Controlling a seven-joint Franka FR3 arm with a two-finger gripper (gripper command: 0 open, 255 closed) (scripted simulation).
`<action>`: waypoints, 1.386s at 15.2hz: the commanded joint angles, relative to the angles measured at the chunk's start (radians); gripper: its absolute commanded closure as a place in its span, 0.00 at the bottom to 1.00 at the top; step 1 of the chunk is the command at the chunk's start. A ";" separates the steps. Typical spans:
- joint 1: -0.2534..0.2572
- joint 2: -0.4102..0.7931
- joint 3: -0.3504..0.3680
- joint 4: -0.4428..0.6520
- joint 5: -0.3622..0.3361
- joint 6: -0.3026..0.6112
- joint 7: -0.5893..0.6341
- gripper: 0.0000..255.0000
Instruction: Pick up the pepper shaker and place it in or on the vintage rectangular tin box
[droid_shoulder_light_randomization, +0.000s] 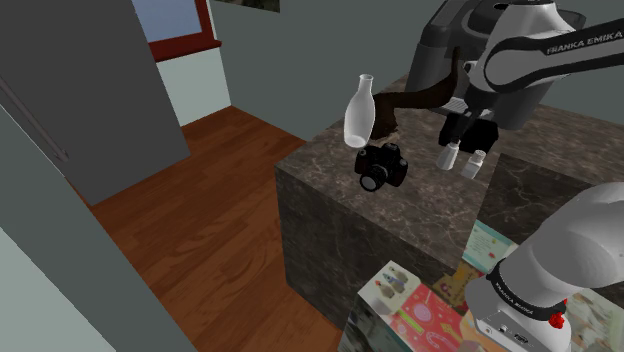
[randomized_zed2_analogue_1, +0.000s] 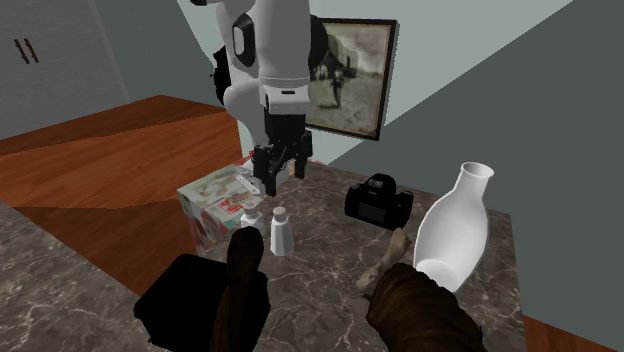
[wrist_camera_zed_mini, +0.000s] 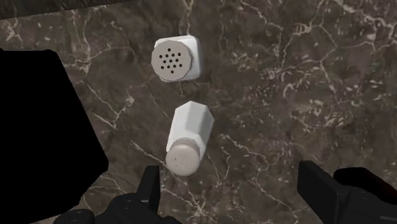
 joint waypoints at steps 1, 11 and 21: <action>-0.005 0.062 -0.056 0.016 -0.008 0.058 -0.052 0.00; 0.000 0.161 -0.103 -0.025 -0.014 0.200 -0.067 0.00; 0.000 0.160 -0.103 -0.025 -0.014 0.200 -0.067 1.00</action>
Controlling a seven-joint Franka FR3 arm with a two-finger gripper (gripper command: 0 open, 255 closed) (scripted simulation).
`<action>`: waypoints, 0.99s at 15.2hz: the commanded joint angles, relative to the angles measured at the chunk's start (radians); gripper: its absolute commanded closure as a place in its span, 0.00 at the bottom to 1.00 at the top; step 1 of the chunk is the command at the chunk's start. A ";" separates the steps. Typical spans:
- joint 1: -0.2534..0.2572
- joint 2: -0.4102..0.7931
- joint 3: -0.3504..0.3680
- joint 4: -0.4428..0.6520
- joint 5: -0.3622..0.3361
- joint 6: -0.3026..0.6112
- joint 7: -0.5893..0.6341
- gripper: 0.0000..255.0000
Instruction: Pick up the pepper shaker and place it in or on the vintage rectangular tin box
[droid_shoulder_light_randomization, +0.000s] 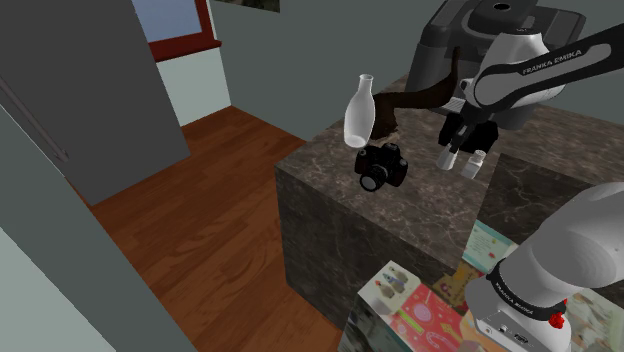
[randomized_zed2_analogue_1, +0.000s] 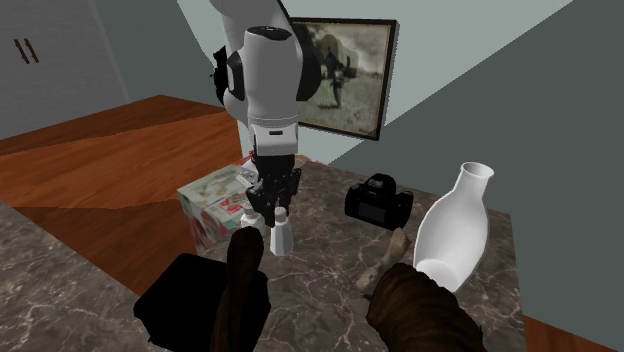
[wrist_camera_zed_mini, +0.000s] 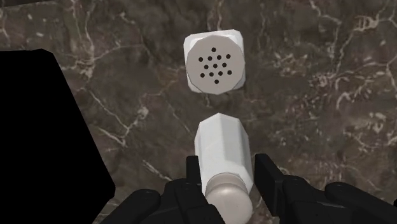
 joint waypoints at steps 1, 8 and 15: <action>0.000 0.001 0.000 -0.001 0.000 0.000 0.000 1.00; -0.001 -0.021 0.008 0.013 0.002 -0.034 0.000 1.00; -0.003 -0.083 0.035 0.067 0.012 -0.150 -0.004 1.00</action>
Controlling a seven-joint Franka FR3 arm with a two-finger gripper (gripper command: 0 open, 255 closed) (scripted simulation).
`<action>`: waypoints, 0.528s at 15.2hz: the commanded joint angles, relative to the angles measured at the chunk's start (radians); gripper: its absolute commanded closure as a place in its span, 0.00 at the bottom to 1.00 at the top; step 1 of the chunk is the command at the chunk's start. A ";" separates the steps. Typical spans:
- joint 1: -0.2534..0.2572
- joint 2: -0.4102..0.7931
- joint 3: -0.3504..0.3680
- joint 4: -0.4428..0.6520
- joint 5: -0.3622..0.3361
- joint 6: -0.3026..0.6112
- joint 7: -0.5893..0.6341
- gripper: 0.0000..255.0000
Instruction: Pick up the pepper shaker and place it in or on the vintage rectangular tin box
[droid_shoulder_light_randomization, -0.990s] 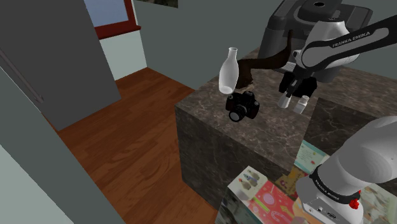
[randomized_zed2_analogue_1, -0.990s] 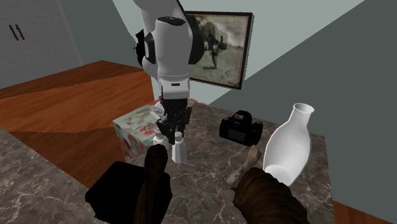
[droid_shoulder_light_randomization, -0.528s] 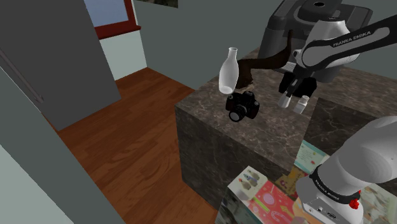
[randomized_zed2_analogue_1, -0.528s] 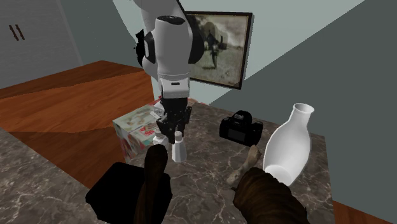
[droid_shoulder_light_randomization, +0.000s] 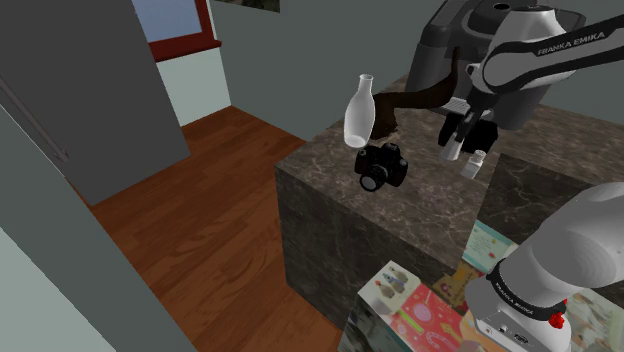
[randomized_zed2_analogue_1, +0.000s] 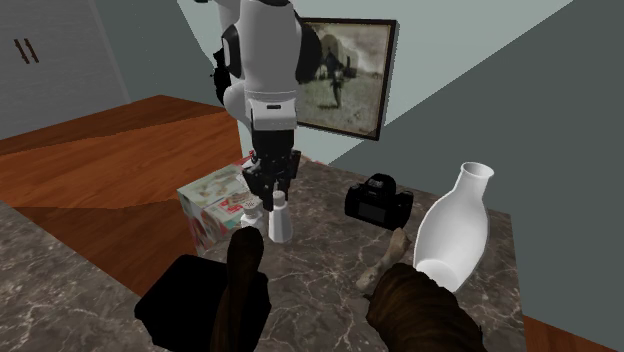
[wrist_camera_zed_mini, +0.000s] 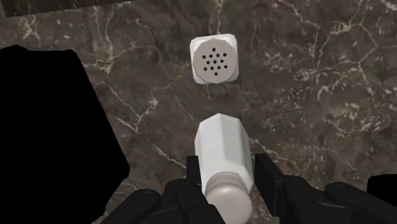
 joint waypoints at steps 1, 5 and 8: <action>0.000 -0.016 0.008 0.015 0.003 -0.031 -0.001 1.00; 0.001 -0.042 0.022 0.051 0.011 -0.094 -0.004 1.00; 0.002 -0.058 0.032 0.080 0.018 -0.139 -0.007 1.00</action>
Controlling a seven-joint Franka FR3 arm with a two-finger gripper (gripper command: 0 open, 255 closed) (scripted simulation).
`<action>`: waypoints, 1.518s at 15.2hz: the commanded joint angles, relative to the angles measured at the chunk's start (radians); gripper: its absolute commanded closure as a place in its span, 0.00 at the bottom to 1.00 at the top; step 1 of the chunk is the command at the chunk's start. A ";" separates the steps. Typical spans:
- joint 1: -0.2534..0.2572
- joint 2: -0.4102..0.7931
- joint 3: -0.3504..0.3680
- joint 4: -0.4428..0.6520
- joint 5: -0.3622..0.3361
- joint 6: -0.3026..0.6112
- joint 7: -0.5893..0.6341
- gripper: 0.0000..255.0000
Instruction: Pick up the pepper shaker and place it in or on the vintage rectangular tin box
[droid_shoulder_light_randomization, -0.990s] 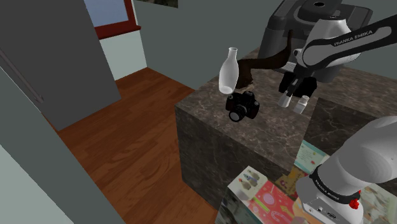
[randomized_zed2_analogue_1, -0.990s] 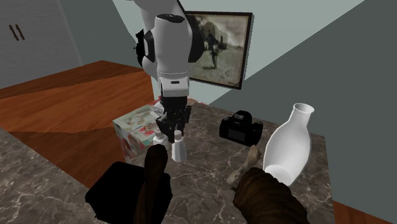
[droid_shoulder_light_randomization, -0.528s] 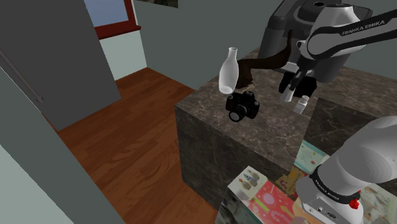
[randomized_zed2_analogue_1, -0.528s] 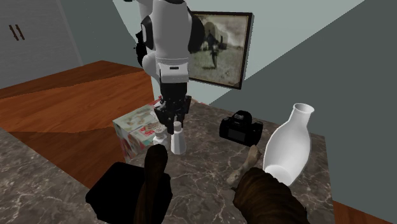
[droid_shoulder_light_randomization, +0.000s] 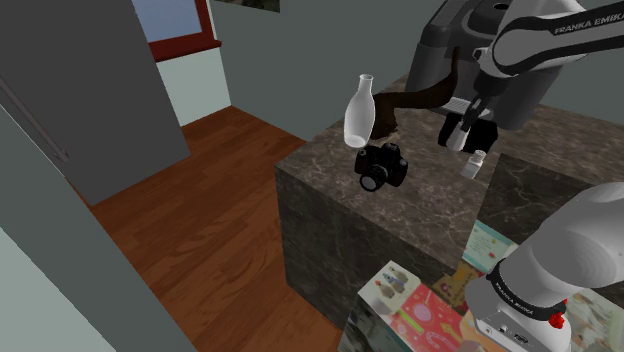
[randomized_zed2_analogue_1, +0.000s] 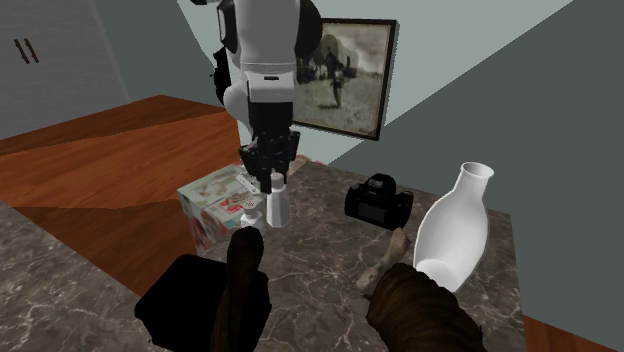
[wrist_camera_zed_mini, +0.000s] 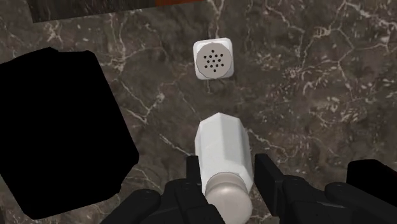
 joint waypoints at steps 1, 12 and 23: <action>0.002 -0.007 0.007 0.023 0.006 -0.031 -0.002 1.00; 0.010 -0.040 0.040 0.147 0.030 -0.186 -0.014 1.00; 0.027 0.160 -0.105 0.412 0.077 -0.225 -0.196 1.00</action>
